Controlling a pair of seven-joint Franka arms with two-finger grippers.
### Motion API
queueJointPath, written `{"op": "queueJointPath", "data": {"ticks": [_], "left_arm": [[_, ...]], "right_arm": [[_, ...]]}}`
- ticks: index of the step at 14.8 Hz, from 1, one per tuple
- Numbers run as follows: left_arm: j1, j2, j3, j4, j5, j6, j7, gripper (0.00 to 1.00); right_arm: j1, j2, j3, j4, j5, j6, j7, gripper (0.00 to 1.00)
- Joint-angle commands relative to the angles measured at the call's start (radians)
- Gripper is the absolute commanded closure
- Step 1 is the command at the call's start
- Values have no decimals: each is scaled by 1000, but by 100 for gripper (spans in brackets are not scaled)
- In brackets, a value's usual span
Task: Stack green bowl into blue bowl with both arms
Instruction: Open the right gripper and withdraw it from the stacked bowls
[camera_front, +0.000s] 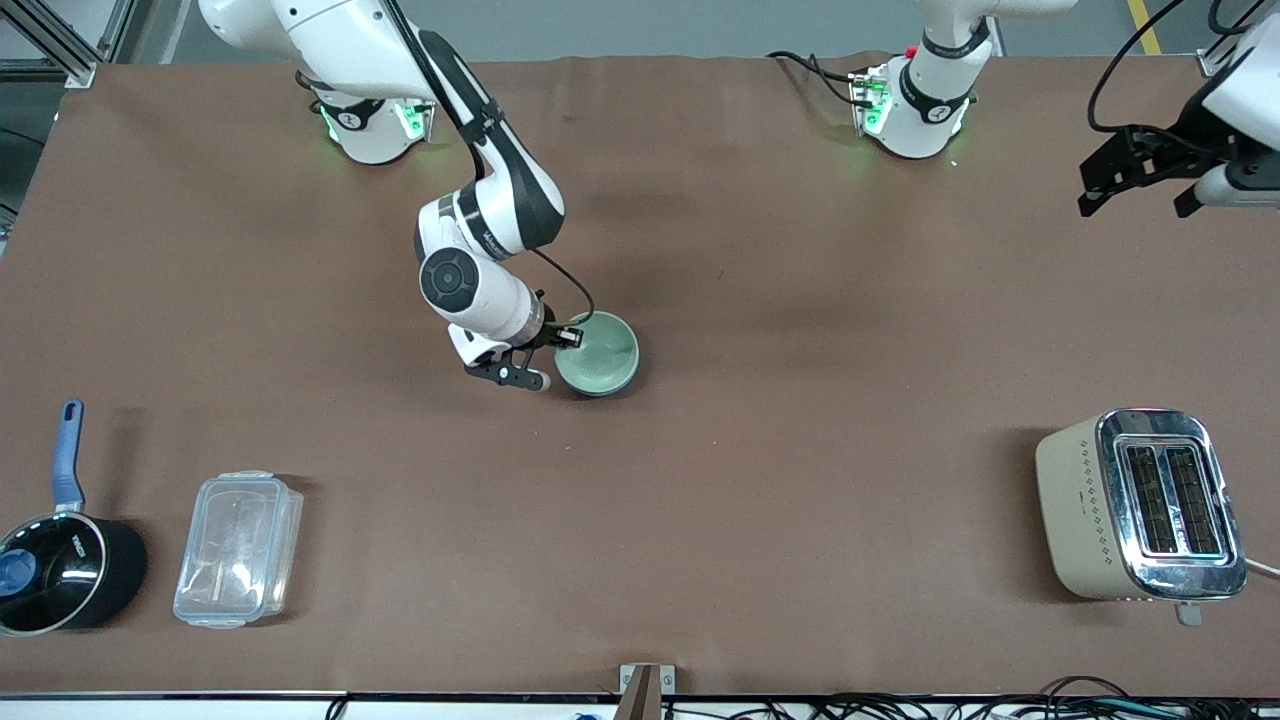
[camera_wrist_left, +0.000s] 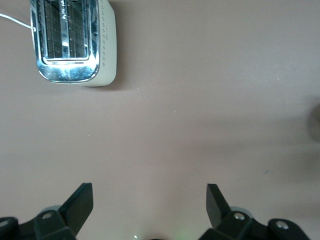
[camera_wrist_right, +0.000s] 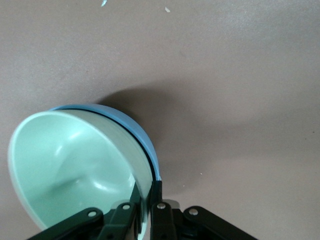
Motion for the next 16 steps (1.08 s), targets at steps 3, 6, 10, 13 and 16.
{"op": "queueJointPath", "data": {"ticks": [3, 6, 10, 13, 16], "left_arm": [[-2, 76, 0, 90, -7, -20, 29, 0], [-3, 76, 0, 81, -9, -20, 49, 0], [-3, 59, -5, 49, -17, -20, 50, 0], [-3, 38, -6, 23, -17, -11, 49, 0], [-3, 38, -8, 26, -17, -13, 49, 0]], "right_arm": [[9, -10, -10, -5, 22, 4, 5, 0], [-11, -42, -21, 0, 21, -40, 1, 0], [-92, -129, -61, 60, -23, -245, -12, 0], [-147, -206, -104, 96, -155, -370, -12, 0], [-244, -284, -112, 113, -212, -465, -79, 0]]}}
